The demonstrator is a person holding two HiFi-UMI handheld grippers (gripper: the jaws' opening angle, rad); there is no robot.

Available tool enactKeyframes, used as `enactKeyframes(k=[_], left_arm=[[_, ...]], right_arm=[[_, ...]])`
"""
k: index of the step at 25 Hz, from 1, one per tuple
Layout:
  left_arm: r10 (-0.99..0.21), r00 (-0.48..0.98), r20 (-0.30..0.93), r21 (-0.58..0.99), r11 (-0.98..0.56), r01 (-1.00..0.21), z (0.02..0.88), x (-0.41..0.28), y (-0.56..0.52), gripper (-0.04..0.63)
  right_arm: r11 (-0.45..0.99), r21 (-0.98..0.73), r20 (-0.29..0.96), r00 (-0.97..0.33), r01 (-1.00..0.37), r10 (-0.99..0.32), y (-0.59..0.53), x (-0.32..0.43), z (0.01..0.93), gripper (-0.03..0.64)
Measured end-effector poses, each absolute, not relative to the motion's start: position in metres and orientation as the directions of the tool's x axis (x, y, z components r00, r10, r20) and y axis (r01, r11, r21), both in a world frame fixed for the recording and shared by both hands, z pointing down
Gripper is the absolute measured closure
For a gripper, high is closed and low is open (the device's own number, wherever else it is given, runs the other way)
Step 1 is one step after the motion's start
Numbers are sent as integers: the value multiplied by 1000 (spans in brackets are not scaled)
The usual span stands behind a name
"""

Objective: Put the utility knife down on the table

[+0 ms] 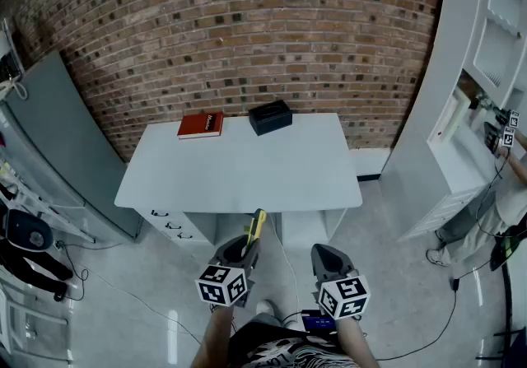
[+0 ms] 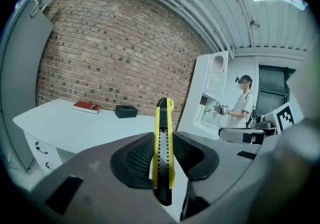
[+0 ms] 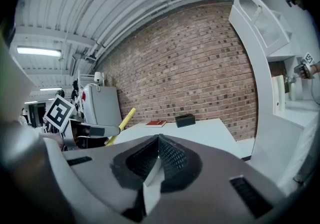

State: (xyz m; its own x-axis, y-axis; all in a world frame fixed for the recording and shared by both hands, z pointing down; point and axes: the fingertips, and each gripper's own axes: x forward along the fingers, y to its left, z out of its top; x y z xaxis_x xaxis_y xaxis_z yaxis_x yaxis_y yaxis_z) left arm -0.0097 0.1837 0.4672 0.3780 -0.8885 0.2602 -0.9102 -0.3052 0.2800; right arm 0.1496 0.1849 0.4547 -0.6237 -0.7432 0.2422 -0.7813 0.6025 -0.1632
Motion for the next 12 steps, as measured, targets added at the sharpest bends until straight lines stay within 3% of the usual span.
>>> enactKeyframes(k=[12], left_arm=[[-902,347,259,278,-274,-921,466,-20,176,475]], right_arm=[[625,-151,179,-643,-766,-745,167,147,444,617]])
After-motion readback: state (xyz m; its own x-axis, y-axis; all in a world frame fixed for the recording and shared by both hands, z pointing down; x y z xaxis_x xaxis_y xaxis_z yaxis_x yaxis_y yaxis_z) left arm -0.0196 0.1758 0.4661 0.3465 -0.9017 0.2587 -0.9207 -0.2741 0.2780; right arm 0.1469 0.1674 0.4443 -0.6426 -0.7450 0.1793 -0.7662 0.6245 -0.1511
